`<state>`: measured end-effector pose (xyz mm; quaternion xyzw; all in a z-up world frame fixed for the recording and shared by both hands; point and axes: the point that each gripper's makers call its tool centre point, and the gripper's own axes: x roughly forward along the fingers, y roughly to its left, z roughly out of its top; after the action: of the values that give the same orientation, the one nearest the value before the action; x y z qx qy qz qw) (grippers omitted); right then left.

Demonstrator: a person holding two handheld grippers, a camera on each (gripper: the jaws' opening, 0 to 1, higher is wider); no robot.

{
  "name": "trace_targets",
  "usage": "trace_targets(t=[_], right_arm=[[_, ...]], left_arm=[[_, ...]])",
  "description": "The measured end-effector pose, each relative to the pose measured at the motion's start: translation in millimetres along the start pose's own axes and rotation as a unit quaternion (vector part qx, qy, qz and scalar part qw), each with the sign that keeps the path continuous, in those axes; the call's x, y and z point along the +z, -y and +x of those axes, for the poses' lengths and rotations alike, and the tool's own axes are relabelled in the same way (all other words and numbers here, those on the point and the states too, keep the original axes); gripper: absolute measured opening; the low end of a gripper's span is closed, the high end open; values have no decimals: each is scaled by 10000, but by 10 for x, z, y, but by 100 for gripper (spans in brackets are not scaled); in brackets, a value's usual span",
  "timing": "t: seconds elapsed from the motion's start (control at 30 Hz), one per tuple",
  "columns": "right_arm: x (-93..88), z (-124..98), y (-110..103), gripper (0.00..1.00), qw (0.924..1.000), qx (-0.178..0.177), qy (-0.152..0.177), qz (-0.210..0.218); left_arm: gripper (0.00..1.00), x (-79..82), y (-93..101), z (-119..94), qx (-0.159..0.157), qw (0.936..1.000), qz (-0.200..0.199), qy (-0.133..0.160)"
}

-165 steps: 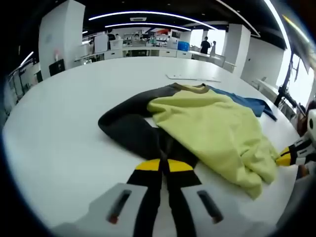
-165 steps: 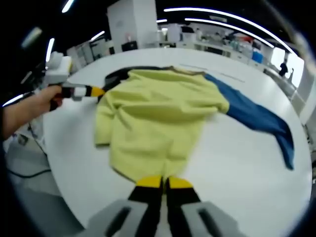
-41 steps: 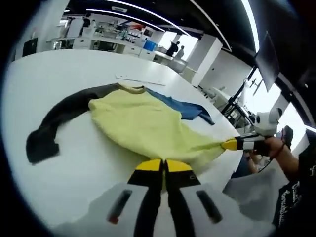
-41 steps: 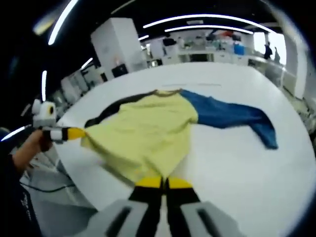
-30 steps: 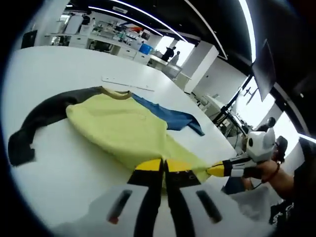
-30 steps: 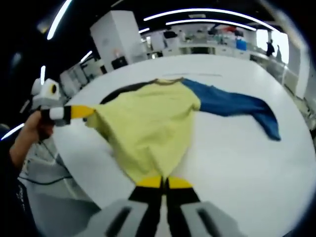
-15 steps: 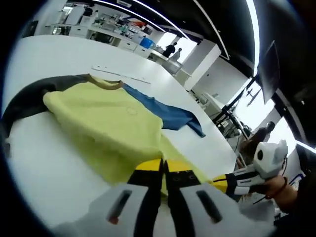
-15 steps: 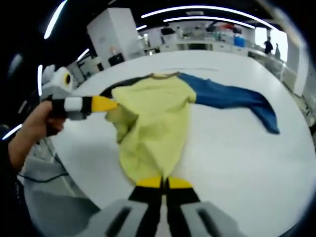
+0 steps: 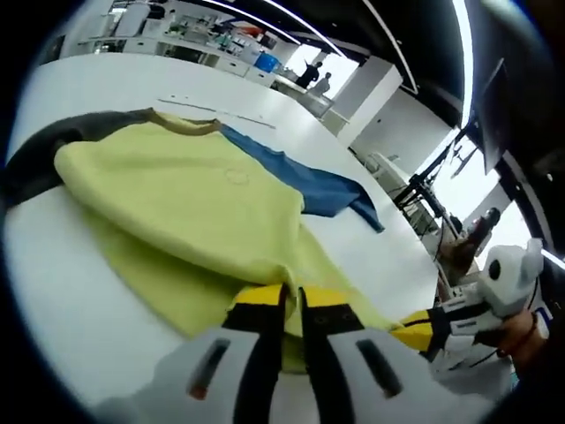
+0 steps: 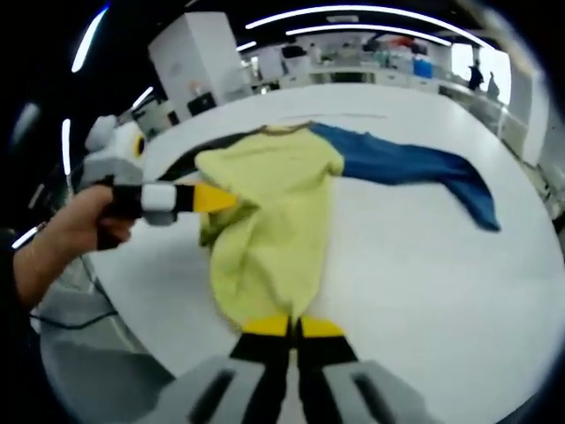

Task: Fold the garment on the visible template until the final outline fits inside the template.

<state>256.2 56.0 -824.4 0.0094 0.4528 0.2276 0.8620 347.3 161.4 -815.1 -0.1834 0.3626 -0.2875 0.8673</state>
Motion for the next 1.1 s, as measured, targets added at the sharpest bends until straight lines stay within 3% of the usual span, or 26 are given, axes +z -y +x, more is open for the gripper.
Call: trace_targets(t=[0.13, 0.17, 0.37, 0.63, 0.83, 1.1], right_arm=[[-1, 1, -10, 0, 10000, -10, -9, 17], [-1, 7, -11, 0, 10000, -10, -8, 24], [2, 25, -21, 0, 10000, -2, 1, 28], [9, 45, -17, 0, 10000, -4, 27, 37], [5, 53, -17, 0, 10000, -6, 42, 48], [0, 53, -26, 0, 10000, 1, 53, 68]], left_arm=[[16, 62, 97, -39, -115, 9994, 287, 157], [21, 103, 118, -66, -97, 9983, 515, 250], [42, 233, 122, -284, 119, 9938, 963, 548], [62, 181, -34, -536, 602, 9916, 939, 657], [60, 50, -254, -662, 1087, 9893, 690, 683], [44, -113, -420, -705, 1441, 9869, 405, 600]])
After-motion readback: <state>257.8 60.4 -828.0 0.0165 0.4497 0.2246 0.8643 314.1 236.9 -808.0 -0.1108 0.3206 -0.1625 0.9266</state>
